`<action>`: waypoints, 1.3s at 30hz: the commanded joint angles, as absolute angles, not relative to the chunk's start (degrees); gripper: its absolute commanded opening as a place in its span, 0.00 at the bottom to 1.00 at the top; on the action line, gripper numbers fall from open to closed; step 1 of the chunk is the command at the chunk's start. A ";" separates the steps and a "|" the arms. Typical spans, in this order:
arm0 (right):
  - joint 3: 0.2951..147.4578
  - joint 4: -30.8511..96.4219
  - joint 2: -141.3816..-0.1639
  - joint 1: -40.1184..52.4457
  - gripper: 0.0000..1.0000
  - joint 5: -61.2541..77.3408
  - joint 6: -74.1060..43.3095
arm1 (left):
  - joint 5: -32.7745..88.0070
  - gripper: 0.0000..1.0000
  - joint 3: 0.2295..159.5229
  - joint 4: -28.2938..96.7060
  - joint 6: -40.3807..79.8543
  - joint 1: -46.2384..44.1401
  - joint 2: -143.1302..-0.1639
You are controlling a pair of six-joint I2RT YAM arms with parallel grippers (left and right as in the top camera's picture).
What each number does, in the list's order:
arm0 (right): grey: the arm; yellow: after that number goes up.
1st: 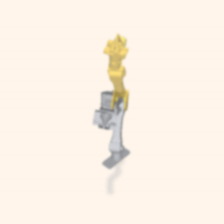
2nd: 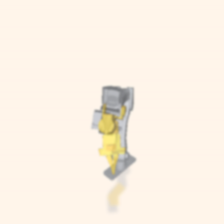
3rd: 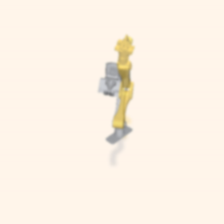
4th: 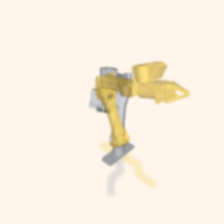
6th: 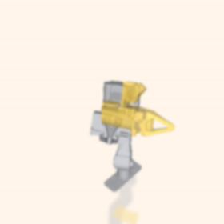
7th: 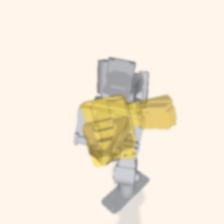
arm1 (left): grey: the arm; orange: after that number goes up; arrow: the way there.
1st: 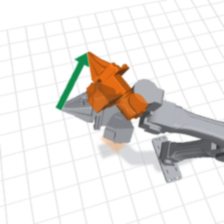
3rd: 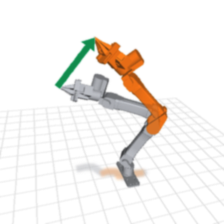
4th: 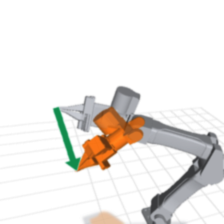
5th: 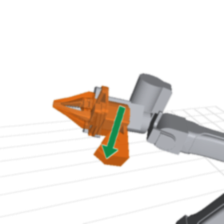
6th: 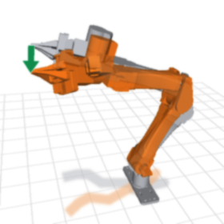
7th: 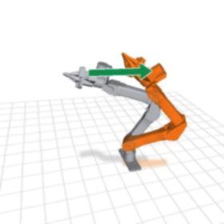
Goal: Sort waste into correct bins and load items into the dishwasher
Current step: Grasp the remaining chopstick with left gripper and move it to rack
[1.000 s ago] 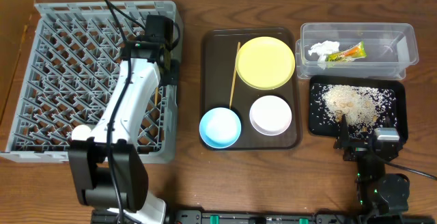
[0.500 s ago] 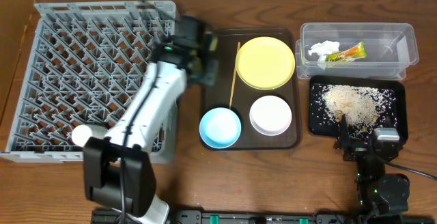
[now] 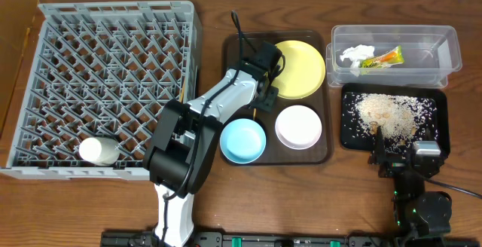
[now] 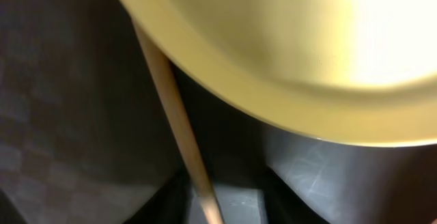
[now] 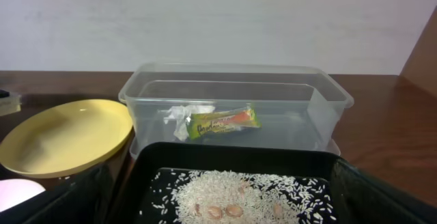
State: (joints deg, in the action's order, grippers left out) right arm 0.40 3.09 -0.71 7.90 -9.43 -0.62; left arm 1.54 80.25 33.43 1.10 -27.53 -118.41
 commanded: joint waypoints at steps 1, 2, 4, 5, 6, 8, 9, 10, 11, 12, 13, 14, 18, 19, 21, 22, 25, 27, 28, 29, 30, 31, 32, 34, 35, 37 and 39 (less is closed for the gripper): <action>0.32 3.27 -0.49 6.55 0.99 -9.39 -1.21 | 0.36 0.08 80.31 33.80 1.37 -27.33 -120.51; 0.32 3.27 -0.49 6.55 0.99 -9.39 -1.23 | 0.08 0.08 80.40 34.24 1.34 -27.16 -120.11; 0.32 3.27 -0.49 6.55 0.99 -9.39 -1.21 | -3.36 0.08 80.68 35.86 1.39 -26.41 -118.87; 0.32 3.27 -0.49 6.55 0.99 -9.39 -1.21 | -5.76 0.08 80.90 36.95 1.41 -25.87 -117.80; 0.32 3.27 -0.49 6.55 0.99 -9.39 -1.21 | -7.35 0.08 81.12 37.78 1.37 -25.41 -116.95; 0.32 3.27 -0.49 6.55 0.99 -9.39 -1.21 | -11.62 0.08 81.80 40.64 1.32 -23.86 -113.47; 0.32 3.27 -0.49 6.55 0.99 -9.39 -1.21 | -12.58 0.08 81.80 41.56 1.34 -23.11 -111.53; 0.32 3.27 -0.49 6.55 0.99 -9.39 -1.21 | -12.71 0.08 81.80 42.87 1.34 -21.85 -108.27; 0.32 3.27 -0.49 6.55 0.99 -9.39 -1.21 | -12.71 0.08 81.80 43.92 1.34 -20.84 -105.60; 0.32 3.27 -0.49 6.55 0.99 -9.39 -1.21 | -12.71 0.08 81.80 45.41 1.34 -19.51 -102.17; 0.32 3.27 -0.49 6.55 0.99 -9.39 -1.21 | -12.71 0.08 81.78 46.37 1.34 -18.33 -99.66; 0.32 3.27 -0.49 6.55 0.99 -9.39 -1.21 | -12.71 0.08 81.78 47.22 1.34 -17.30 -97.69; 0.32 3.27 -0.49 6.55 0.99 -9.39 -1.21 | -12.75 0.08 81.76 50.81 1.32 -12.10 -94.61; 0.32 3.27 -0.49 6.55 0.99 -9.39 -1.21 | -12.73 0.08 81.41 51.18 1.32 -10.55 -94.76; 0.32 3.27 -0.49 6.55 0.99 -9.39 -1.21 | -12.73 0.08 80.38 51.09 1.32 -7.81 -95.11; 0.32 3.27 -0.49 6.55 0.99 -9.39 -1.21 | -12.69 0.08 80.12 51.09 1.32 -6.90 -95.31; 0.32 3.27 -0.49 6.55 0.99 -9.39 -1.21 | -9.69 0.08 79.72 51.29 0.86 -4.25 -97.10; 0.32 3.27 -0.49 6.55 0.99 -9.39 -1.21 | -8.14 0.08 79.72 51.86 -0.43 -4.25 -97.86; 0.32 3.27 -0.49 6.55 0.99 -9.39 -1.21 | -8.21 0.08 79.72 52.36 -0.49 -4.29 -98.52; 0.32 3.27 -0.49 6.55 0.99 -9.39 -1.21 | -8.23 0.08 79.72 52.51 -0.62 -4.29 -98.94; 0.32 3.27 -0.49 6.55 0.99 -9.39 -1.21 | -8.67 0.09 79.72 52.47 -0.62 -4.23 -99.26; 0.32 3.27 -0.49 6.55 0.99 -9.39 -1.21 | -8.60 0.16 79.72 52.29 -0.60 -4.25 -99.33; 0.32 3.27 -0.49 6.55 0.99 -9.39 -1.21 | -8.58 0.32 79.72 52.25 -0.56 -4.27 -99.33; 0.32 3.27 -0.49 6.55 0.99 -9.39 -1.21 | -8.47 0.69 79.96 52.77 0.38 -4.54 -99.13; 0.32 3.27 -0.49 6.55 0.99 -9.39 -1.21 | -8.23 0.72 80.14 53.17 0.75 -4.60 -99.11; 0.32 3.27 -0.49 6.55 0.99 -9.39 -1.21 | -7.92 0.74 80.86 54.26 1.58 -5.21 -98.67; 0.32 3.27 -0.49 6.55 0.99 -9.39 -1.21 | -7.11 0.74 80.90 54.39 2.55 -6.31 -97.51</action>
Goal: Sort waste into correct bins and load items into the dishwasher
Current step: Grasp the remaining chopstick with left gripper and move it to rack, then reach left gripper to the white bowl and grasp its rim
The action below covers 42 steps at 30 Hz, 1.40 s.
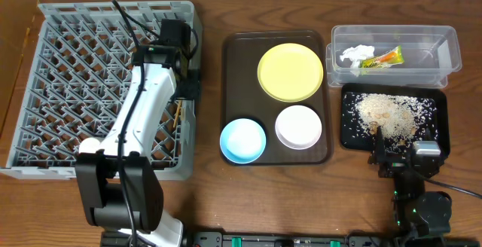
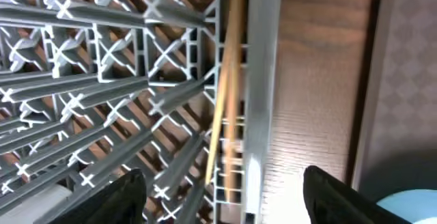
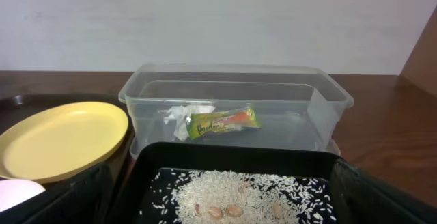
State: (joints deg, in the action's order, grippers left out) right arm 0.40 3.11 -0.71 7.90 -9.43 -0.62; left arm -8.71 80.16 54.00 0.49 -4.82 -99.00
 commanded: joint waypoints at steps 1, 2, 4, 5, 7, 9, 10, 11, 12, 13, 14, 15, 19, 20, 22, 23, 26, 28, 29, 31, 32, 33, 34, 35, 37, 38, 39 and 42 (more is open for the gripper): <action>0.32 3.27 -0.49 6.55 0.99 -9.39 -1.21 | -0.86 0.74 80.90 54.15 2.92 -7.77 -96.33; 0.32 3.27 -0.49 6.55 0.99 -9.39 -1.21 | 4.10 0.74 80.90 53.89 2.90 -8.78 -95.72; 0.32 3.27 -0.49 6.55 0.99 -9.39 -1.21 | 14.44 0.72 80.90 53.12 3.57 -11.29 -95.44; 0.32 3.27 -0.49 6.55 0.99 -9.39 -1.21 | 18.55 0.70 80.77 52.36 5.72 -12.78 -95.53; 0.32 3.27 -0.49 6.55 0.99 -9.39 -1.21 | 22.24 0.70 80.34 50.28 8.60 -15.81 -95.98; 0.32 3.27 -0.49 6.55 0.99 -9.39 -1.21 | 22.46 0.70 79.88 47.94 8.88 -19.22 -96.84; 0.32 3.27 -0.49 6.55 0.99 -9.39 -1.21 | 22.44 0.70 79.70 46.54 8.88 -21.12 -97.65; 0.32 3.27 -0.49 6.55 0.99 -9.39 -1.21 | 22.33 0.70 79.70 45.30 8.88 -23.24 -98.96; 0.32 3.27 -0.49 6.55 0.99 -9.39 -1.21 | 21.17 0.70 79.70 44.53 8.88 -24.93 -100.25; 0.32 3.27 -0.49 6.55 0.99 -9.39 -1.21 | 20.03 0.70 79.70 43.92 8.91 -26.37 -101.82; 0.32 3.27 -0.49 6.55 0.99 -9.39 -1.23 | 20.05 0.69 79.70 43.42 8.91 -27.16 -102.94; 0.32 3.27 -0.49 6.55 0.99 -9.39 -1.21 | 20.12 0.66 79.70 42.94 8.99 -27.92 -104.22; 0.32 3.27 -0.49 6.55 0.99 -9.39 -1.21 | 20.05 0.60 79.70 42.96 10.31 -30.76 -110.45; 0.32 3.27 -0.49 6.55 0.99 -9.39 -1.21 | 20.10 0.57 79.70 43.13 11.40 -31.29 -112.36; 0.32 3.27 -0.49 6.55 0.99 -9.39 -1.21 | 20.12 0.54 79.70 43.11 11.53 -31.57 -113.67; 0.32 3.27 -0.49 6.55 0.99 -9.39 -1.21 | 20.12 0.52 79.70 43.11 11.51 -31.70 -114.19; 0.32 3.27 -0.49 6.55 0.99 -9.39 -1.21 | 20.12 0.48 79.70 43.07 11.73 -31.70 -115.46; 0.32 3.27 -0.49 6.55 0.99 -9.39 -1.21 | 20.12 0.45 79.70 42.96 11.75 -31.73 -116.03; 0.32 3.27 -0.49 6.55 0.99 -9.39 -1.21 | 20.12 0.36 79.70 42.87 11.75 -31.99 -116.81; 0.32 3.27 -0.49 6.55 0.99 -9.39 -1.21 | 20.14 0.30 79.66 42.70 11.75 -32.27 -117.38; 0.32 3.27 -0.49 6.55 0.99 -9.39 -1.21 | 20.12 0.30 79.66 42.59 11.77 -32.47 -117.73; 0.32 3.27 -0.49 6.55 0.99 -9.39 -1.21 | 20.14 0.29 79.61 42.33 11.77 -32.77 -118.17; 0.32 3.27 -0.49 6.55 0.99 -9.39 -1.21 | 20.14 0.27 79.61 42.26 11.75 -32.97 -118.39; 0.32 3.27 -0.49 6.55 0.99 -9.39 -1.21 | 20.12 0.20 79.61 42.11 11.75 -33.10 -118.43; 0.32 3.27 -0.49 6.55 0.99 -9.39 -1.21 | 20.14 0.08 79.77 42.11 12.58 -33.06 -118.02; 0.32 3.27 -0.49 6.55 0.99 -9.39 -1.21 | 20.21 0.08 79.94 42.22 12.99 -32.80 -117.67; 0.32 3.27 -0.49 6.55 0.99 -9.39 -1.21 | 20.34 0.08 80.29 42.63 13.34 -32.34 -116.90; 0.32 3.27 -0.49 6.55 0.99 -9.39 -1.21 | 20.27 0.08 81.41 44.77 13.63 -29.08 -110.54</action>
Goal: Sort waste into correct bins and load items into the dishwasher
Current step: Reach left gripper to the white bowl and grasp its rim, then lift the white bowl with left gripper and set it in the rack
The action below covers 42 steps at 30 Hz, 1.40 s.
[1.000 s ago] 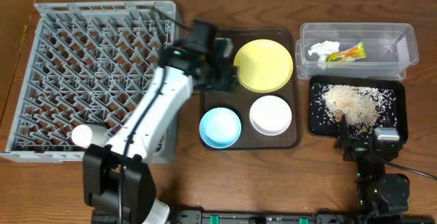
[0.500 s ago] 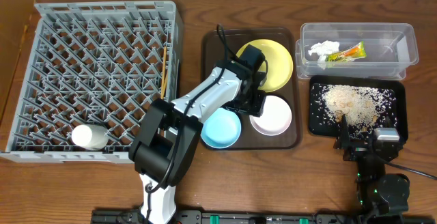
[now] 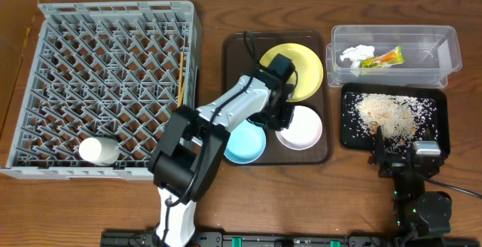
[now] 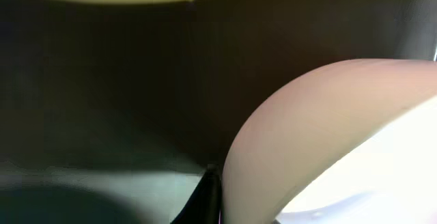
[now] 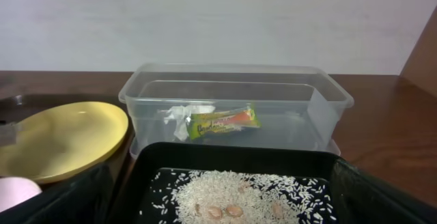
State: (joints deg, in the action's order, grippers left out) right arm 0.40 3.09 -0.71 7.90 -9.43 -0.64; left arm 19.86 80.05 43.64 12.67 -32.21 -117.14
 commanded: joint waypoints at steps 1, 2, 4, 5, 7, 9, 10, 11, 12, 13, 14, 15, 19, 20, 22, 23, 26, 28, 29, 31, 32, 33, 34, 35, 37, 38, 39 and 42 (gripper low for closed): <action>0.32 3.27 -0.49 6.55 0.99 -9.39 -1.21 | 19.64 0.08 81.41 45.19 13.63 -27.44 -107.63; 0.32 3.27 -0.49 6.55 0.99 -9.39 -1.21 | 18.61 0.08 81.41 45.50 13.65 -26.30 -105.89; 0.32 3.27 -0.49 6.55 0.99 -9.39 -1.21 | 10.55 0.08 81.41 47.24 13.63 -22.15 -99.83; 0.32 3.27 -0.49 6.55 0.99 -9.39 -1.21 | 4.97 0.08 81.41 48.03 13.61 -20.47 -97.49; 0.32 3.27 -0.49 6.55 0.99 -9.39 -1.21 | -9.13 0.08 81.41 49.34 13.63 -17.02 -93.47; 0.32 3.27 -0.49 6.55 0.99 -9.39 -1.21 | -24.86 0.08 81.41 49.63 13.65 -13.13 -90.43; 0.32 3.27 -0.49 6.55 0.99 -9.39 -1.21 | -33.36 0.08 81.41 49.15 13.65 -10.87 -89.58; 0.32 3.27 -0.49 6.55 0.99 -9.39 -1.21 | -38.30 0.08 81.41 48.64 13.63 -9.30 -89.45; 0.32 3.27 -0.49 6.55 0.99 -9.39 -1.21 | -44.01 0.08 81.30 47.53 13.61 -7.03 -89.73; 0.32 3.27 -0.49 6.55 0.99 -9.39 -1.21 | -45.84 0.08 81.21 47.03 13.63 -6.15 -89.91; 0.32 3.27 -0.49 6.55 0.99 -9.39 -1.21 | -48.64 0.08 81.03 45.67 13.37 -4.05 -90.63; 0.32 3.27 -0.49 6.55 0.99 -9.39 -1.21 | -49.41 0.08 81.01 44.99 13.19 -3.09 -91.09; 0.32 3.27 -0.49 6.55 0.99 -9.39 -1.21 | -52.45 0.08 81.01 39.77 10.39 0.38 -95.96; 0.32 3.27 -0.49 6.55 0.99 -9.39 -1.21 | -52.62 0.08 81.01 38.28 8.62 0.47 -97.47; 0.32 3.27 -0.49 6.55 0.99 -9.39 -1.23 | -52.69 0.08 81.01 35.79 5.50 0.12 -101.25; 0.32 3.27 -0.49 6.55 0.99 -9.39 -1.21 | -53.34 0.08 81.01 34.94 4.91 0.10 -102.74; 0.32 3.27 -0.49 6.55 0.99 -9.39 -1.21 | -56.38 0.08 81.01 32.93 4.49 -0.10 -106.87; 0.32 3.27 -0.49 6.55 0.99 -9.39 -1.21 | -56.49 0.08 81.01 32.86 4.51 -0.64 -107.50; 0.32 3.27 -0.49 6.55 0.99 -9.39 -1.21 | -57.54 0.08 81.01 32.51 4.49 -1.15 -107.48; 0.32 3.27 -0.49 6.55 0.99 -9.39 -1.21 | -59.70 0.08 81.01 32.18 4.47 -2.09 -107.48; 0.32 3.27 -0.49 6.55 0.99 -9.39 -1.21 | -59.70 0.08 81.01 32.16 4.49 -2.42 -107.48; 0.32 3.27 -0.49 6.55 0.99 -9.39 -1.21 | -59.90 0.08 81.01 32.18 4.47 -2.74 -107.48; 0.32 3.27 -0.49 6.55 0.99 -9.39 -1.23 | -60.36 0.08 81.01 32.18 4.51 -3.05 -107.48; 0.32 3.27 -0.49 6.55 0.99 -9.39 -1.21 | -60.93 0.08 81.01 32.18 4.51 -3.40 -107.50; 0.32 3.27 -0.49 6.55 0.99 -9.39 -1.21 | -62.28 0.08 81.01 32.21 4.51 -4.01 -107.50; 0.32 3.27 -0.49 6.55 0.99 -9.39 -1.21 | -62.43 0.08 80.99 32.23 4.51 -4.34 -107.50; 0.32 3.27 -0.49 6.55 0.99 -9.39 -1.21 | -62.43 0.08 80.97 32.25 4.51 -4.60 -107.50; 0.32 3.27 -0.49 6.55 0.99 -9.39 -1.21 | -62.41 0.08 80.84 32.58 4.54 -5.15 -107.50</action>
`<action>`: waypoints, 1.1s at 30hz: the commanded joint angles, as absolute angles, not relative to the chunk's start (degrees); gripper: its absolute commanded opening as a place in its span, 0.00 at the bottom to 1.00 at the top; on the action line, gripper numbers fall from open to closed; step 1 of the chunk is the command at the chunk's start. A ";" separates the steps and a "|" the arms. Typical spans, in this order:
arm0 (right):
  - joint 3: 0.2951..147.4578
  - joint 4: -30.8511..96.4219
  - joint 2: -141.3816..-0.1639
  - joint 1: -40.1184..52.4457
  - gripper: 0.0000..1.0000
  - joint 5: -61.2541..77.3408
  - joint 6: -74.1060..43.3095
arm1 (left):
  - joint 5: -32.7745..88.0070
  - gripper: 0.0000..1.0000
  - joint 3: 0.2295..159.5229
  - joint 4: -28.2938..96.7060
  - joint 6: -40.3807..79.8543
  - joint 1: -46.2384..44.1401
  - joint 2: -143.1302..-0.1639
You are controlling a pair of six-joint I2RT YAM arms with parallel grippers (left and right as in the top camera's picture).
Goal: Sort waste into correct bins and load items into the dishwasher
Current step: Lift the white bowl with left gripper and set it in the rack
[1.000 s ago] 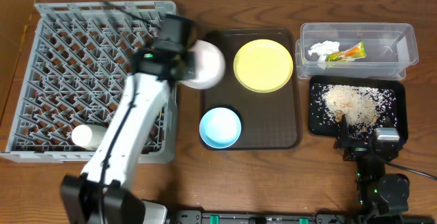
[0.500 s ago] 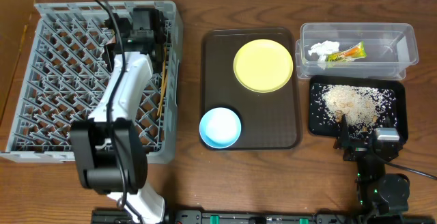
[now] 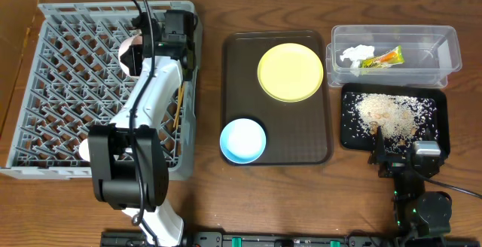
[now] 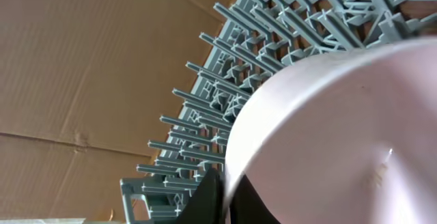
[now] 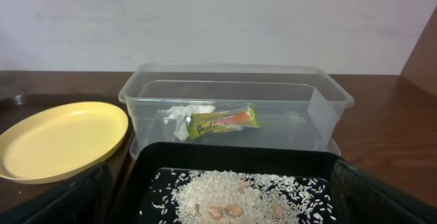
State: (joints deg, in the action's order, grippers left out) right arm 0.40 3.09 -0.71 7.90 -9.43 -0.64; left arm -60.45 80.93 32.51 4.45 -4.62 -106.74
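My left gripper (image 3: 141, 46) is shut on the rim of a pale pink bowl (image 3: 131, 52), held on edge over the far part of the grey dish rack (image 3: 45, 66). In the left wrist view the bowl (image 4: 341, 135) fills the right side, its rim pinched by my left gripper (image 4: 224, 195), with rack tines (image 4: 225, 80) behind. A pair of wooden chopsticks (image 3: 179, 100) lies along the rack's right side. A yellow plate (image 3: 291, 71) and a blue bowl (image 3: 242, 140) sit on the brown tray (image 3: 301, 145). My right gripper (image 3: 399, 159) rests open at the front right.
A clear bin (image 3: 429, 47) at the back right holds a crumpled tissue (image 3: 355, 53) and a snack wrapper (image 3: 382, 58). In front of it a black tray (image 3: 354, 130) carries rice and scraps. A white cup (image 3: 85, 149) lies in the rack's near left corner, partly behind my arm.
My left gripper was down on the brown tray, shut on the pink bowl's rim. Now it holds that bowl over the far right part of the rack. The right arm is unmoved.
First my left gripper was at the chopsticks beside the yellow plate on the tray. Then it stood open over the rack's right edge with the chopsticks lying in the rack. Then it gripped the pink bowl on the tray, and now the bowl is over the rack.
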 commanded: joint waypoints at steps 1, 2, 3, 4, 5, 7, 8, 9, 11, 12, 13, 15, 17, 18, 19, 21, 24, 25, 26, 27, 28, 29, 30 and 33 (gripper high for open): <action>0.32 3.27 -0.49 6.55 0.99 -9.39 -1.21 | -62.39 0.08 80.84 32.99 4.60 -5.23 -107.50; 0.32 3.27 -0.49 6.55 0.99 -9.39 -1.21 | -62.35 0.08 80.79 33.54 5.21 -5.41 -107.50; 0.32 3.27 -0.49 6.55 0.99 -9.39 -1.21 | -62.15 0.08 80.68 33.95 5.52 -5.63 -107.50; 0.32 3.27 -0.49 6.55 0.99 -9.39 -1.21 | -62.17 0.08 80.62 34.30 6.11 -5.89 -107.50; 0.32 3.27 -0.49 6.55 0.99 -9.39 -1.21 | -62.13 0.08 80.31 34.41 6.35 -6.37 -107.50; 0.32 3.27 -0.49 6.55 0.99 -9.39 -1.21 | -62.15 0.08 79.77 34.41 6.35 -7.14 -107.50; 0.32 3.27 -0.49 6.55 0.99 -9.39 -1.21 | -62.15 0.08 79.59 34.59 6.35 -7.51 -107.50; 0.32 3.27 -0.49 6.55 0.99 -9.39 -1.21 | -62.17 0.08 79.59 35.11 6.52 -7.88 -107.50; 0.32 3.27 -0.49 6.55 0.99 -9.39 -1.21 | -62.17 0.08 79.59 35.99 7.27 -8.47 -107.50; 0.32 3.27 -0.49 6.55 0.99 -9.39 -1.21 | -62.17 0.08 79.57 36.49 7.81 -8.73 -107.50; 0.32 3.27 -0.49 6.55 0.99 -9.39 -1.21 | -62.17 0.09 79.57 37.67 8.47 -9.21 -107.50; 0.32 3.27 -0.49 6.55 0.99 -9.39 -1.21 | -62.19 0.15 79.57 39.00 8.47 -9.74 -107.50; 0.32 3.27 -0.49 6.55 0.99 -9.39 -1.21 | -62.19 0.24 79.57 40.34 8.49 -10.22 -107.48; 0.32 3.27 -0.49 6.55 0.99 -9.39 -1.23 | -62.17 0.28 79.57 41.10 8.51 -10.48 -107.48; 0.32 3.27 -0.49 6.55 0.99 -9.39 -1.21 | -62.19 0.31 79.57 42.15 8.99 -10.90 -107.48; 0.32 3.27 -0.49 6.55 0.99 -9.39 -1.21 | -62.19 0.34 79.57 44.51 11.68 -11.70 -107.48; 0.32 3.27 -0.49 6.55 0.99 -9.39 -1.21 | -60.64 0.50 79.57 49.41 16.62 -13.43 -107.02; 0.32 3.27 -0.49 6.55 0.99 -9.39 -1.21 | -58.04 0.52 79.59 50.41 16.84 -13.98 -106.67; 0.32 3.27 -0.49 6.55 0.99 -9.39 -1.21 | -55.90 0.53 79.59 51.16 16.84 -14.37 -106.32; 0.32 3.27 -0.49 6.55 0.99 -9.39 -1.21 | -53.34 0.53 79.59 51.99 16.86 -14.83 -105.78; 0.32 3.27 -0.49 6.55 0.99 -9.39 -1.21 | -51.64 0.54 79.59 52.38 16.84 -15.05 -105.38; 0.32 3.27 -0.49 6.55 0.99 -9.39 -1.21 | -46.89 0.54 79.61 53.69 16.86 -15.59 -104.16; 0.32 3.27 -0.49 6.55 0.99 -9.39 -1.21 | -44.12 0.55 79.61 54.39 16.86 -15.84 -103.46; 0.32 3.27 -0.49 6.55 0.99 -9.39 -1.21 | -30.52 0.55 79.64 56.84 16.86 -16.62 -99.53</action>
